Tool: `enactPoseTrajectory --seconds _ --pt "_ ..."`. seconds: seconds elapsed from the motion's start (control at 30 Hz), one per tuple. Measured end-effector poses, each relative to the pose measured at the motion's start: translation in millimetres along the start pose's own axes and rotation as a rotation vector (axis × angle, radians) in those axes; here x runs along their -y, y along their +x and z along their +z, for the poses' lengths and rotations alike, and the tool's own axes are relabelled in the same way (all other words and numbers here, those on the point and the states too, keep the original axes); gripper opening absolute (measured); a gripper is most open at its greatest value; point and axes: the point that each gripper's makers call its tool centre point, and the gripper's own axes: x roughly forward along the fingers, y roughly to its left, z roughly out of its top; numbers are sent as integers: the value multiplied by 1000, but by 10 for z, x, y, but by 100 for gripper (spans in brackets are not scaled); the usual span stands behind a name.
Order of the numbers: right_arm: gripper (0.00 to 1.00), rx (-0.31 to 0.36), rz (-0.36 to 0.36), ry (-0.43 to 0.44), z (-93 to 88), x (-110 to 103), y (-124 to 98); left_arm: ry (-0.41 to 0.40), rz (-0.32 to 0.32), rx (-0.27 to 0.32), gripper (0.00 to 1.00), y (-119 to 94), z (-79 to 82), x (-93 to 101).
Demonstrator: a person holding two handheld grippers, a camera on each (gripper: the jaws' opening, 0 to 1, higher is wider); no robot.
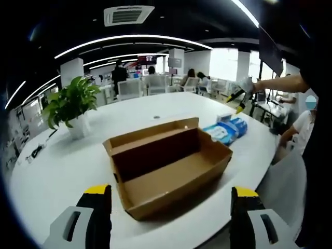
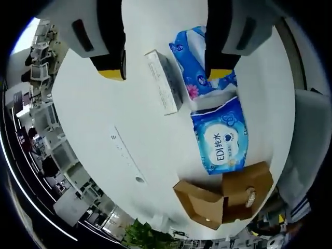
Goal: Operate the shoe box by opening the lid, removing the specified soft item, and placing it in the target area until the item is outside and the box remains undamaged.
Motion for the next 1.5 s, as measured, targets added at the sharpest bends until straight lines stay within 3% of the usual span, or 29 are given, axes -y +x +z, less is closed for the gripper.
enactPoseTrajectory --seconds 0.13,0.27,0.67,1.33,1.5 --pt "62 32 -20 17 117 -75 -87 33 23 -55 94 3 -62 -99" --pt "67 71 -39 53 240 -154 -201 41 25 -71 93 -17 -54 -153" --pt "77 164 -84 133 526 -508 -514 94 -15 -64 93 -29 236 -221" --pt "88 255 -157 301 655 -960 -733 194 -132 -123 89 160 395 -297" --pt "92 274 -153 328 737 -1196 -764 208 -165 -142 88 215 444 -302"
